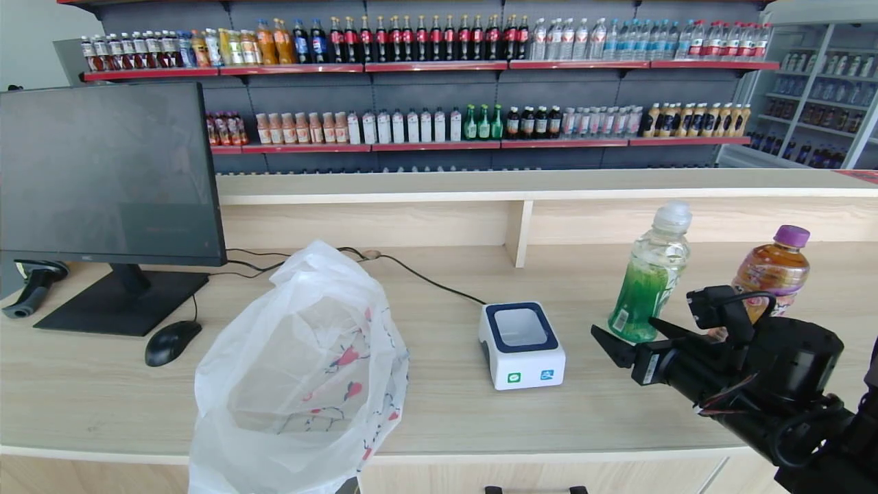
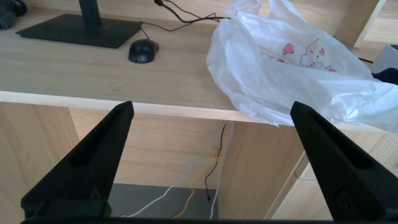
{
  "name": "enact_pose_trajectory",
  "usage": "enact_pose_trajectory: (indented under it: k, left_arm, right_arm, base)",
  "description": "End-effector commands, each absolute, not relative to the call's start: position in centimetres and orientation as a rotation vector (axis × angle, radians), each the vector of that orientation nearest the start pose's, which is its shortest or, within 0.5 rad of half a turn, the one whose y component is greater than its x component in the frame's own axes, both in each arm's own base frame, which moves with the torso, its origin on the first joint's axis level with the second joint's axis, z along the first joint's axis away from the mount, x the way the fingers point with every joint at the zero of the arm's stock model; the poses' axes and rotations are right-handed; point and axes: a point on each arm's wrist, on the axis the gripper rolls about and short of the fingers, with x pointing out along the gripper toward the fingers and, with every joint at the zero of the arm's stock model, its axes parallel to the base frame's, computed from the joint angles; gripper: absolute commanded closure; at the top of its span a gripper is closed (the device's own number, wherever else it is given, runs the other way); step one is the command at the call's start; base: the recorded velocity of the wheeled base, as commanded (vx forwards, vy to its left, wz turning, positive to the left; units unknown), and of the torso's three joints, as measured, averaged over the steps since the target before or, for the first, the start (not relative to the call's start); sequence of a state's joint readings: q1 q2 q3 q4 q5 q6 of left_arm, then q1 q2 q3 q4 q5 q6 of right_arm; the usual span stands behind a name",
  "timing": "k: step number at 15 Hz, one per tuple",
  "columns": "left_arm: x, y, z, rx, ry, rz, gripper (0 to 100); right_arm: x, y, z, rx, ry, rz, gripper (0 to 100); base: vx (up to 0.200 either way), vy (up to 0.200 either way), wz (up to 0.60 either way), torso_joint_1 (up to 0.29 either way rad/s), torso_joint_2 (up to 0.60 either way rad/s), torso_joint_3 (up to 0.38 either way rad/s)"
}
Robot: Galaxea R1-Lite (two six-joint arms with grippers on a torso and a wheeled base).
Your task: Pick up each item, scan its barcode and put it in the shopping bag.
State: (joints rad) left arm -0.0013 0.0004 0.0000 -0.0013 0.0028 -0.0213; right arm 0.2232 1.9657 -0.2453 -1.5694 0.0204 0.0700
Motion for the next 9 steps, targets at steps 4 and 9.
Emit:
enact_pose_trajectory:
  k: [4,9]
  left_arm:
    - [-2.3,0.0,7.6,-0.021,-0.002,0.002,0]
    - [-2.3,0.0,7.6,-0.021,-0.002,0.002,0]
  right_arm:
    - [26.2,3.9,8.3,0.052,0.131,0.163,0]
    - [26.8,4.0,8.5,0.053,0.114,0.164,0]
  base:
    - [0.000,0.000,0.00,0.000,0.00,0.000]
    - [0.000,0.000,0.00,0.000,0.00,0.000]
